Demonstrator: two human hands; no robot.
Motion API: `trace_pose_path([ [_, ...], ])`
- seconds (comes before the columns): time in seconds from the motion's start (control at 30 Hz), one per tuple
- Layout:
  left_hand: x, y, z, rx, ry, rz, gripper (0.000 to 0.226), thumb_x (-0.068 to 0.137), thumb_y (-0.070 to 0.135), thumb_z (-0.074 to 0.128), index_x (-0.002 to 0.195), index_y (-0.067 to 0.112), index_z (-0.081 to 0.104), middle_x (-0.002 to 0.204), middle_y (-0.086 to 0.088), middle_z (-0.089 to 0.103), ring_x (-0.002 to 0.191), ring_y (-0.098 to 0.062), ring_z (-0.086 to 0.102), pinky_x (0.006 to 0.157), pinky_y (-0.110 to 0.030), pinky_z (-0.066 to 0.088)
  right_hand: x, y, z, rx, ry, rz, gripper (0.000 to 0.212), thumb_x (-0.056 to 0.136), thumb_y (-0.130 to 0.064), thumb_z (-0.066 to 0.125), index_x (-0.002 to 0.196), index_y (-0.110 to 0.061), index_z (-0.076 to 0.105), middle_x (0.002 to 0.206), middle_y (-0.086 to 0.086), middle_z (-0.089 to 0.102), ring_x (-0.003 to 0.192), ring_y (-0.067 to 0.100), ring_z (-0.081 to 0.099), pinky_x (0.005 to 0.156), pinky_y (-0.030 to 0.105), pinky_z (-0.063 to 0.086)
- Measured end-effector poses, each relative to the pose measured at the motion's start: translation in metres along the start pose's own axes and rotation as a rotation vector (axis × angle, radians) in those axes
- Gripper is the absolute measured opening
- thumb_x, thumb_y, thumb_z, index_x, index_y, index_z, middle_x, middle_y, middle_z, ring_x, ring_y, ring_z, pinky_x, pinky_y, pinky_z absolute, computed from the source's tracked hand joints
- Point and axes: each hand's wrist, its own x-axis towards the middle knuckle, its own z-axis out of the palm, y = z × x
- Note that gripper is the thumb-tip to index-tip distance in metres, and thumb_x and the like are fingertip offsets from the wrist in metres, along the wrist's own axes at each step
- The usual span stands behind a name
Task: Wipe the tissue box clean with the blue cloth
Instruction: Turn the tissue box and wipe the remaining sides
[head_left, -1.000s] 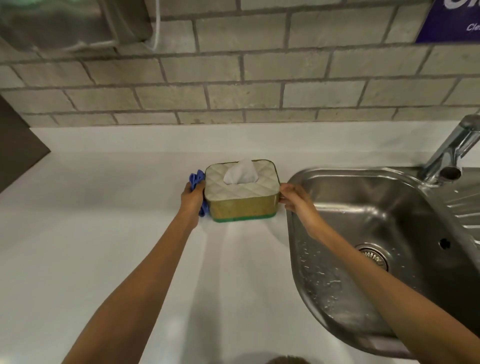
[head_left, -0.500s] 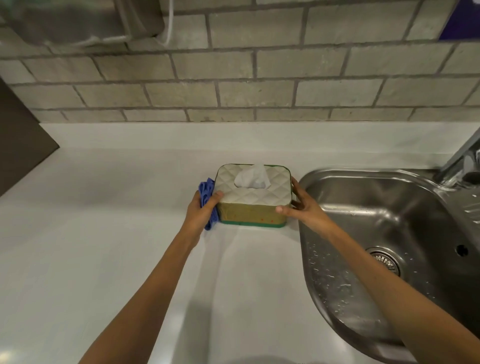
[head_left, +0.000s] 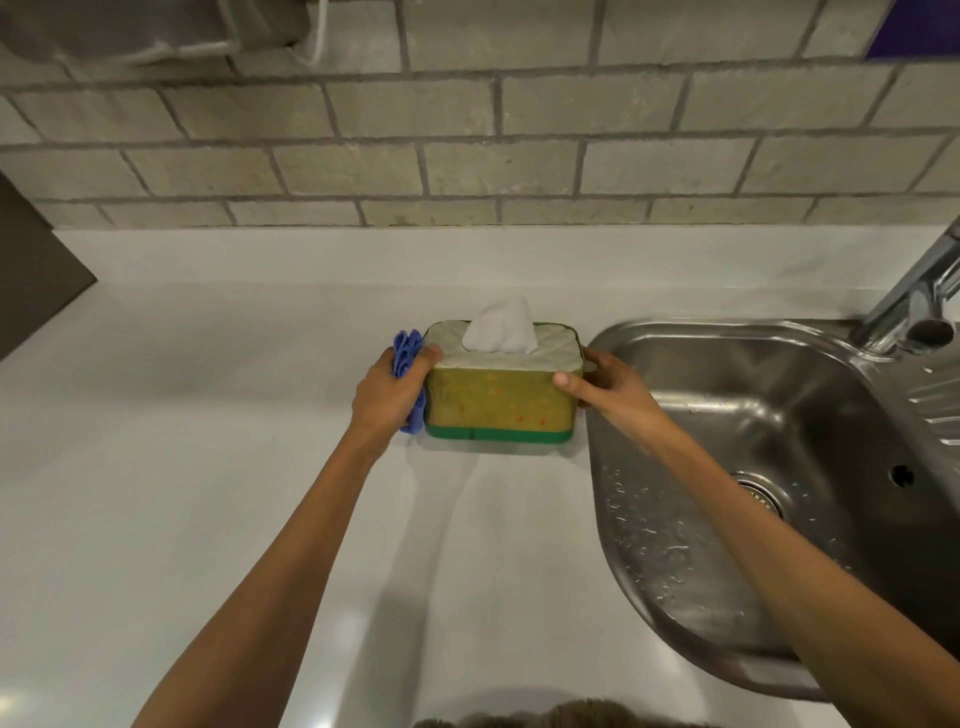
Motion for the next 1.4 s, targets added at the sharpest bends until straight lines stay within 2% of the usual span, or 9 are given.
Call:
trace_pose_path([
  [0.2, 0.002, 0.02, -0.01, 0.184, -0.04, -0.046, 0.042, 0.081, 0.062, 0.049, 0.067, 0.022, 0.052, 0.068, 0.0, 0.059, 0.067, -0.017, 0.056, 0.07, -0.032, 0.041, -0.008, -0.007, -0.001, -0.089, 0.039, 0.038, 0.115, 0.04, -0.077, 0.062, 0.134, -0.014, 0.04, 0.103, 0.004, 0.063, 0.076, 0.014, 0.068, 0.066, 0.027, 0.056],
  [0.37, 0.008, 0.03, -0.009, 0.194, -0.058, -0.085, 0.041, 0.081, 0.062, 0.049, 0.068, 0.022, 0.053, 0.07, -0.001, 0.059, 0.074, -0.021, 0.057, 0.073, -0.032, 0.042, 0.003, -0.014, 0.0, -0.146, -0.046, 0.09, 0.107, 0.052, -0.077, 0.049, 0.144, -0.03, 0.021, 0.119, 0.003, 0.053, 0.103, 0.026, 0.062, 0.086, 0.035, 0.053],
  [0.5, 0.012, 0.032, -0.005, 0.16, -0.019, -0.07, 0.036, 0.083, 0.057, 0.049, 0.066, 0.025, 0.051, 0.069, 0.001, 0.057, 0.081, -0.024, 0.057, 0.074, -0.031, 0.041, 0.016, -0.015, 0.003, -0.072, -0.01, 0.064, 0.093, 0.068, -0.066, 0.056, 0.142, -0.019, 0.025, 0.141, 0.01, 0.039, 0.126, 0.023, 0.043, 0.105, 0.036, 0.038],
  [0.6, 0.014, 0.032, 0.002, 0.141, 0.069, -0.024, 0.04, 0.087, 0.054, 0.045, 0.061, 0.024, 0.045, 0.063, 0.002, 0.053, 0.076, -0.023, 0.054, 0.073, -0.031, 0.039, 0.021, -0.019, 0.01, 0.067, 0.008, 0.106, 0.126, 0.042, -0.078, 0.066, 0.139, -0.009, 0.026, 0.137, 0.01, 0.043, 0.127, 0.024, 0.045, 0.108, 0.04, 0.038],
  [0.8, 0.003, 0.023, 0.02, -0.016, 0.266, 0.219, 0.04, 0.095, 0.045, 0.038, 0.108, 0.015, 0.061, 0.087, 0.0, 0.062, 0.088, -0.021, 0.057, 0.079, -0.032, 0.044, 0.023, -0.016, 0.016, 0.168, -0.071, 0.117, 0.112, 0.027, -0.089, 0.059, 0.117, -0.023, 0.048, 0.109, -0.004, 0.061, 0.105, 0.014, 0.059, 0.09, 0.03, 0.046],
  [0.9, -0.005, 0.015, 0.022, -0.091, 0.281, 0.314, 0.041, 0.096, 0.039, 0.04, 0.12, 0.012, 0.06, 0.092, 0.003, 0.063, 0.089, -0.013, 0.058, 0.075, -0.016, 0.045, 0.024, -0.013, 0.014, 0.168, -0.081, 0.143, 0.132, 0.017, -0.089, 0.06, 0.129, -0.021, 0.041, 0.114, -0.003, 0.058, 0.107, 0.015, 0.056, 0.095, 0.034, 0.045],
  [1.0, -0.013, 0.01, 0.022, -0.101, 0.304, 0.474, 0.039, 0.097, 0.032, 0.041, 0.127, 0.012, 0.056, 0.108, -0.002, 0.067, 0.097, -0.012, 0.061, 0.079, -0.002, 0.043, 0.025, -0.014, 0.012, 0.164, -0.096, 0.13, 0.113, 0.018, -0.086, 0.063, 0.114, -0.027, 0.049, 0.107, -0.005, 0.061, 0.098, 0.01, 0.059, 0.076, 0.024, 0.049],
  [1.2, -0.037, -0.016, 0.032, 0.425, 0.307, 0.774, 0.048, 0.091, 0.034, 0.045, 0.134, 0.013, 0.05, 0.143, -0.019, 0.045, 0.129, -0.031, 0.04, 0.107, -0.033, 0.031, 0.032, -0.013, 0.01, 0.179, -0.091, 0.148, 0.047, 0.061, -0.065, 0.056, 0.095, -0.033, 0.056, 0.1, -0.004, 0.065, 0.089, 0.008, 0.063, 0.069, 0.024, 0.05],
  [1.4, -0.039, -0.004, 0.049, 0.548, 0.302, 0.705, 0.06, 0.09, 0.054, 0.033, 0.134, 0.019, 0.051, 0.147, -0.019, 0.039, 0.133, -0.044, 0.035, 0.104, -0.052, 0.033, 0.037, -0.008, 0.01, 0.166, -0.073, 0.18, 0.047, 0.064, -0.065, 0.059, 0.096, -0.031, 0.057, 0.098, -0.003, 0.066, 0.091, 0.012, 0.063, 0.071, 0.028, 0.051],
])
